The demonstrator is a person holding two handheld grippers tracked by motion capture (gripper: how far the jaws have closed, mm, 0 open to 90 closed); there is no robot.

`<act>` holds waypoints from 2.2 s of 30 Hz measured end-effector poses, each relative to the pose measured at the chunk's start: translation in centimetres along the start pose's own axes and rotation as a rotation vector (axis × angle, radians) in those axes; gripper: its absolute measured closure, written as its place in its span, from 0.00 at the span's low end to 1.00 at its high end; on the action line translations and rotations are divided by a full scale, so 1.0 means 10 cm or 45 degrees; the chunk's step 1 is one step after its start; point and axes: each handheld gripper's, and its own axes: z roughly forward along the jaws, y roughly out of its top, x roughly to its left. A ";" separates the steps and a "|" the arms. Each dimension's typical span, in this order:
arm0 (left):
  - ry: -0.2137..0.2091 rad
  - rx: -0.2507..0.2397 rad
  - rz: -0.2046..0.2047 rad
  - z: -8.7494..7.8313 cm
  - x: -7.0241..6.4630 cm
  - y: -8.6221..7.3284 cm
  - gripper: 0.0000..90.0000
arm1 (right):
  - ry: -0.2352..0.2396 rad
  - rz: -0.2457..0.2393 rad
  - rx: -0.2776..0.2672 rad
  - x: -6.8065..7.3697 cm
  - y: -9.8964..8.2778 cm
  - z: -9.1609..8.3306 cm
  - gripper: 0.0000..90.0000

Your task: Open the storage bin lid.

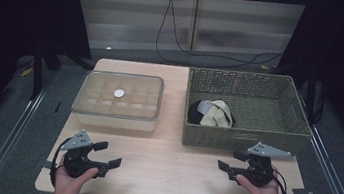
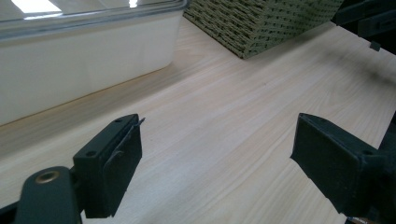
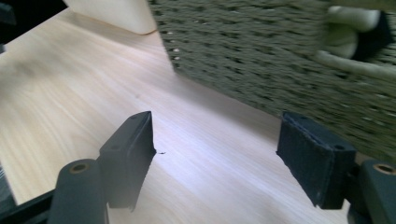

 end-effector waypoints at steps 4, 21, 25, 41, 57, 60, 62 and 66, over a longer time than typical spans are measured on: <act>0.017 0.015 -0.014 -0.07 0.06 -0.01 0.15 | 0.021 -0.006 0.022 0.03 0.05 0.07 0.30; 0.082 -0.114 -0.032 -0.47 0.35 0.06 0.24 | 0.113 -0.094 -0.061 0.26 0.52 0.15 0.35; 0.131 -0.126 -0.065 -0.52 0.45 0.07 0.22 | 0.107 -0.080 -0.045 0.27 0.63 0.18 0.35; 0.196 -0.133 -0.126 -0.71 0.82 0.22 0.27 | 0.150 -0.136 -0.050 0.27 1.23 0.42 0.38; 0.267 -0.091 -0.162 -0.75 1.12 0.30 0.24 | 0.214 -0.182 0.019 0.37 1.65 0.80 0.40; 0.286 -0.078 -0.169 -0.78 1.20 0.34 0.25 | 0.216 -0.192 0.036 0.39 1.70 0.91 0.40; 0.280 -0.076 -0.179 -0.78 1.24 0.36 0.24 | 0.201 -0.225 0.042 0.41 1.72 0.99 0.40; 0.291 -0.042 -0.174 -0.74 1.28 0.38 0.24 | 0.203 -0.209 0.069 0.42 1.75 1.10 0.40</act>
